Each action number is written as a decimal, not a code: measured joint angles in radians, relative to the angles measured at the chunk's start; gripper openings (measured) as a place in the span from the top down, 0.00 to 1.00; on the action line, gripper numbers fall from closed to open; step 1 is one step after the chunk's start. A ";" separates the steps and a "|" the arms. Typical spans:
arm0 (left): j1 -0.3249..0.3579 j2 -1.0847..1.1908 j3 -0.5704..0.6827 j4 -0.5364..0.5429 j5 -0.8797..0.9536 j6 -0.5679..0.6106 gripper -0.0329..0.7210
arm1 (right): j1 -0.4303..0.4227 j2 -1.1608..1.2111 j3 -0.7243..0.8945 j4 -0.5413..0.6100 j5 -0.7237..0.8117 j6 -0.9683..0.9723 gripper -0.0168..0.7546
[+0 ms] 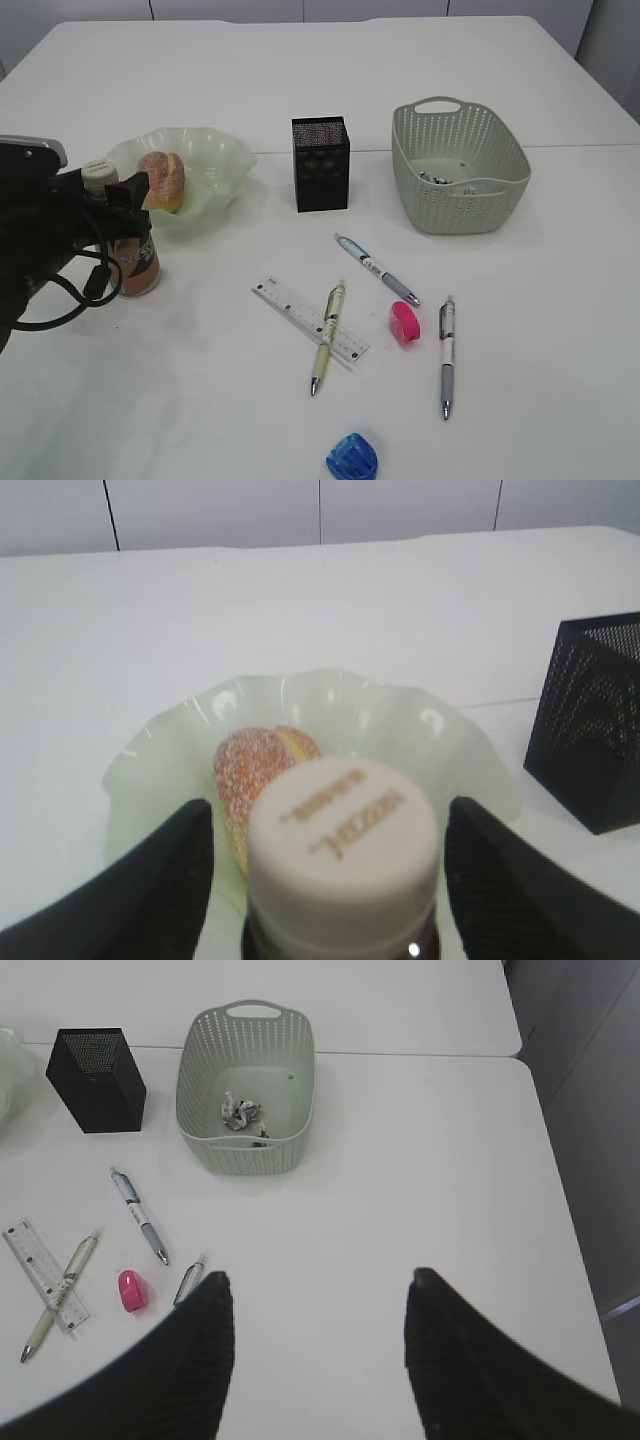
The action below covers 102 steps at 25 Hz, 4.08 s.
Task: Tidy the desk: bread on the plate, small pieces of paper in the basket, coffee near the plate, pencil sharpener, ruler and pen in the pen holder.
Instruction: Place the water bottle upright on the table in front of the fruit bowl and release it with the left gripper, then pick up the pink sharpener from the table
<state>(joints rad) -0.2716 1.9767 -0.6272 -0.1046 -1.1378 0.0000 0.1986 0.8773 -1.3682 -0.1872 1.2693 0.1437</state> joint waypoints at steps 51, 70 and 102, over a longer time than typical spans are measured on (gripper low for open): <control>0.000 -1.057 -0.241 0.143 2.374 -0.230 0.33 | 0.192 0.436 0.025 0.251 -0.008 0.117 0.42; 0.000 -1.057 -0.241 0.134 2.378 -0.235 0.33 | 0.239 0.942 0.023 0.272 -0.242 0.016 0.42; 0.000 -1.057 -0.241 0.105 2.378 -0.243 0.33 | 0.239 1.240 -0.093 0.275 -0.274 -0.061 0.42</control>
<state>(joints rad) -0.2716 0.9194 -0.8683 0.0000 1.2406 -0.2431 0.4371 2.1175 -1.4615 0.0880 0.9949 0.0829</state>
